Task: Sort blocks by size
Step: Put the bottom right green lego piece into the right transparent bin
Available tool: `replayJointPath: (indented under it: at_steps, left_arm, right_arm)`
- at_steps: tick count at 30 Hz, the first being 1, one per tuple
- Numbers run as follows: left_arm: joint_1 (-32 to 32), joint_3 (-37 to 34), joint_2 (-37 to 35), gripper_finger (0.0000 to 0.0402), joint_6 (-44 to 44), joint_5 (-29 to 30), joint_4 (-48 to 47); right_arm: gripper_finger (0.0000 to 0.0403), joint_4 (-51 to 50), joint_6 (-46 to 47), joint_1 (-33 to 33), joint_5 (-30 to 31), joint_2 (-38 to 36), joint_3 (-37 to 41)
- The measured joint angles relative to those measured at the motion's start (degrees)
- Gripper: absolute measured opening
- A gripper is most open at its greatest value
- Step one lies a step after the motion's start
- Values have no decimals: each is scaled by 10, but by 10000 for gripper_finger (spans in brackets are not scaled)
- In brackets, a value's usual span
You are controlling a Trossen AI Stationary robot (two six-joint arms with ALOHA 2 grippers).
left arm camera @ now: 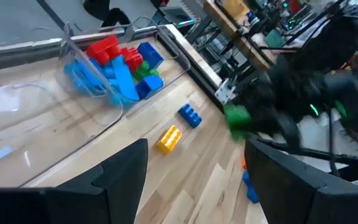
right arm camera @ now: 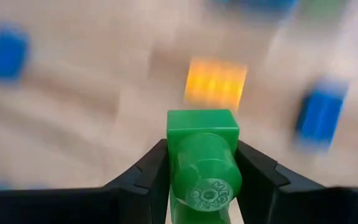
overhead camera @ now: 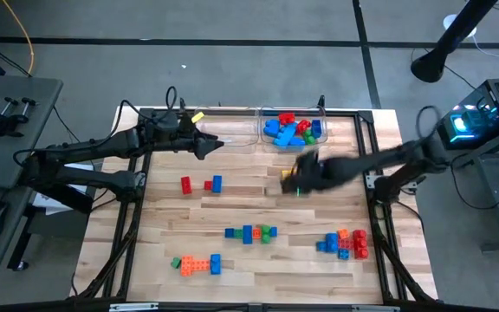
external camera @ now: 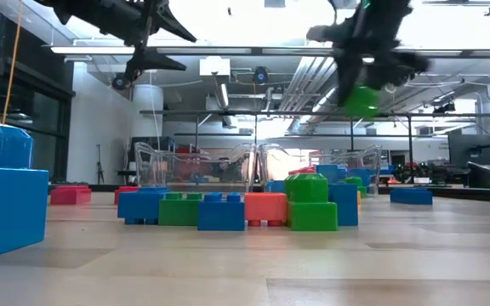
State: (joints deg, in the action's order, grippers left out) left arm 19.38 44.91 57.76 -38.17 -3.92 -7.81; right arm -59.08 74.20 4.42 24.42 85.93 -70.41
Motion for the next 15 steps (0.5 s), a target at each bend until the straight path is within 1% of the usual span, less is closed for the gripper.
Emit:
replayJointPath:
  at_steps: [1,3,6,8,10,12,15]
  left_arm:
    - [0,0,0,252,-3,0,6]
    - [-4,0,0,252,-7,0,15]
    - [-14,0,0,252,-12,1,31]
    - [-26,0,3,252,-25,1,49]
    - [-41,0,8,252,-35,1,66]
    - [-60,0,18,252,-37,1,94]
    - [-89,0,43,252,-38,1,134]
  right_arm:
    - [131,9,-40,-39,15,-10,0]
    - [131,43,-125,-118,23,-21,0]
    - [131,116,-229,-226,-3,-22,0]
    - [131,157,-263,-281,-22,-16,0]
    - [131,178,-279,-321,-39,-10,0]
    - [155,191,-288,-347,-52,-8,0]
    - [220,199,-318,-364,-77,-8,0]
